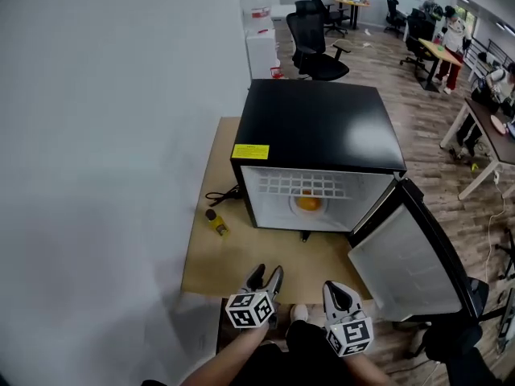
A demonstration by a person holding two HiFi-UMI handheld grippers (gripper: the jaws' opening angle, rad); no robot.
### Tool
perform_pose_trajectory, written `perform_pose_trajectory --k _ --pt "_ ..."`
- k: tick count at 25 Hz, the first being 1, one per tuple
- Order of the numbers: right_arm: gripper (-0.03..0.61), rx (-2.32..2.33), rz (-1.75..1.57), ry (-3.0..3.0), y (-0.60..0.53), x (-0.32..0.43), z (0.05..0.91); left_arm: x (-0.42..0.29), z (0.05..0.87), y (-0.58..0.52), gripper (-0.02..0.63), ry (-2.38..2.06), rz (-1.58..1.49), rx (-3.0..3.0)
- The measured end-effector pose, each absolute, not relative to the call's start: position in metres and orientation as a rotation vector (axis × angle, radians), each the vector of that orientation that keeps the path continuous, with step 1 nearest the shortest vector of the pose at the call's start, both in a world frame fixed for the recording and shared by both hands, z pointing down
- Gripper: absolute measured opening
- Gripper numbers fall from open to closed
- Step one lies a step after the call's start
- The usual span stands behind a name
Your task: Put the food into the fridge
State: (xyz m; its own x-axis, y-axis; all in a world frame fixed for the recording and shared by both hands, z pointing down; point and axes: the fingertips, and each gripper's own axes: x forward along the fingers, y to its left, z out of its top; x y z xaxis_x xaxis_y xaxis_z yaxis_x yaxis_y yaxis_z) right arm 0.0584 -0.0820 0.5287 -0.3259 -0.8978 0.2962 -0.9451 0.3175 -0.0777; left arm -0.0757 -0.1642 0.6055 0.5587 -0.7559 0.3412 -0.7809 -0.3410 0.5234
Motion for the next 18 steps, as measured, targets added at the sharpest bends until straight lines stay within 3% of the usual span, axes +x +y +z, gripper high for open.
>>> perform_pose_trajectory --k 4,7,12,18 --pt "0.060 1.673 0.320 -2.370 -0.052 0.036 0.519 -0.089 0.563 -0.103 0.216 -1.241 -0.011 2.219" --pt "0.060 1.702 0.302 -2.358 -0.026 0.030 0.501 -0.097 0.527 -0.061 0.169 -1.204 -0.141 2.252" --pt "0.060 1.767 0.243 -2.339 0.012 0.026 0.473 -0.120 0.495 -0.016 0.025 -1.212 -0.146 2.344" --pt "0.060 1.817 0.216 -2.304 0.034 0.022 0.473 -0.139 0.482 0.000 0.015 -1.279 -0.038 2.465"
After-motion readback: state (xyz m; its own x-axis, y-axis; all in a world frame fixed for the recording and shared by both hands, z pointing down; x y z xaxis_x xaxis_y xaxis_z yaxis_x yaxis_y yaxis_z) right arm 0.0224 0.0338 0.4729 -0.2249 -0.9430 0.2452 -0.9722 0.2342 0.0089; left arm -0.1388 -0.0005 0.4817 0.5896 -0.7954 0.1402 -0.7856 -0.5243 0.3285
